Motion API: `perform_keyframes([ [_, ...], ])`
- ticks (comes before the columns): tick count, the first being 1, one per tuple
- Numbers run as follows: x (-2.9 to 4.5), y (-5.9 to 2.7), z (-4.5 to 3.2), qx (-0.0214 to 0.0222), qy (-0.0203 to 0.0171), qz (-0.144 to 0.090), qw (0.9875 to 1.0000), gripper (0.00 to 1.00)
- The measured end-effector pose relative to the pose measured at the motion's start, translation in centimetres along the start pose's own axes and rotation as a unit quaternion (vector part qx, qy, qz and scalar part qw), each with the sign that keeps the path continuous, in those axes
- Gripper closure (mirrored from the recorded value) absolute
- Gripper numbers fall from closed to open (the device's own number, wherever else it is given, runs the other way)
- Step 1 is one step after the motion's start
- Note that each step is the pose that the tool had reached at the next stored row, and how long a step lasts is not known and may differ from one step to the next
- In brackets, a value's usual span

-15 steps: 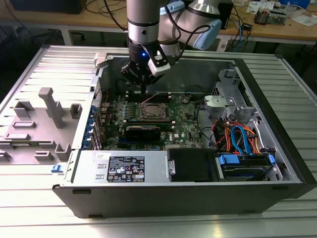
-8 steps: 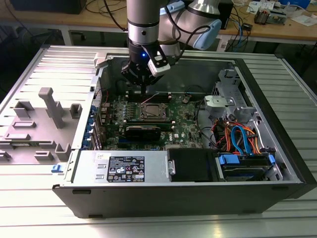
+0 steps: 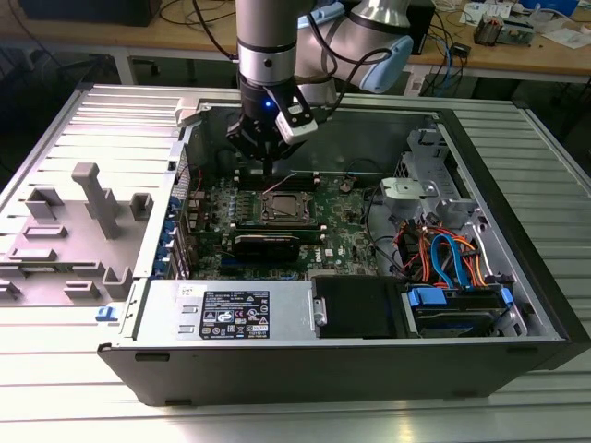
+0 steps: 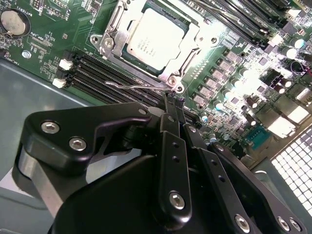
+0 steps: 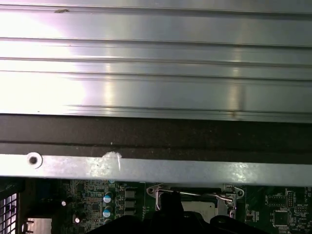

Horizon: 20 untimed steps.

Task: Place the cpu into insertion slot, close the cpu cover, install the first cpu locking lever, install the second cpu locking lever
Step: 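Install the first cpu locking lever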

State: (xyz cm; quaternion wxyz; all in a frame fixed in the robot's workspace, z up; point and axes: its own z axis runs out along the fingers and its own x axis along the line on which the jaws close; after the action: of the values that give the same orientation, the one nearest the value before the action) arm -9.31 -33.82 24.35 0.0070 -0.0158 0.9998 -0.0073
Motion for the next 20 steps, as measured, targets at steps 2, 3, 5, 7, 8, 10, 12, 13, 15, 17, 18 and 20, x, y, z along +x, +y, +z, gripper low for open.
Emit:
perform_keyframes([
  [2, -0.56, 0.28, 0.49, 0.0000, -0.0001, 0.007, 1.0000, 0.89],
  [3, -0.74, 0.49, 0.62, 0.0000, -0.0001, 0.007, 1.0000, 0.89],
  [5, -0.97, 0.67, 0.80, 0.0001, -0.0001, 0.007, 1.0000, 0.89],
  [7, -1.25, 0.82, 0.96, 0.0001, -0.0001, 0.007, 1.0000, 0.89],
  [8, -1.37, 0.86, 1.01, 0.0001, -0.0001, 0.007, 1.0000, 0.89],
  [10, -1.66, 0.95, 1.14, 0.0001, -0.0001, 0.007, 1.0000, 0.89],
  [12, -1.81, 1.01, 1.21, 0.0001, -0.0001, 0.007, 1.0000, 0.89],
  [13, -1.89, 1.06, 1.24, 0.0001, -0.0001, 0.007, 1.0000, 0.89],
  [15, -2.08, 1.15, 1.33, 0.0001, -0.0001, 0.007, 1.0000, 0.89],
  [17, -2.39, 1.25, 1.46, 0.0001, -0.0001, 0.007, 1.0000, 0.89],
  [18, -2.51, 1.29, 1.51, 0.0001, -0.0001, 0.007, 1.0000, 0.89],
  [20, -2.66, 1.32, 1.55, 0.0003, -0.0001, 0.007, 1.0000, 0.89],
])
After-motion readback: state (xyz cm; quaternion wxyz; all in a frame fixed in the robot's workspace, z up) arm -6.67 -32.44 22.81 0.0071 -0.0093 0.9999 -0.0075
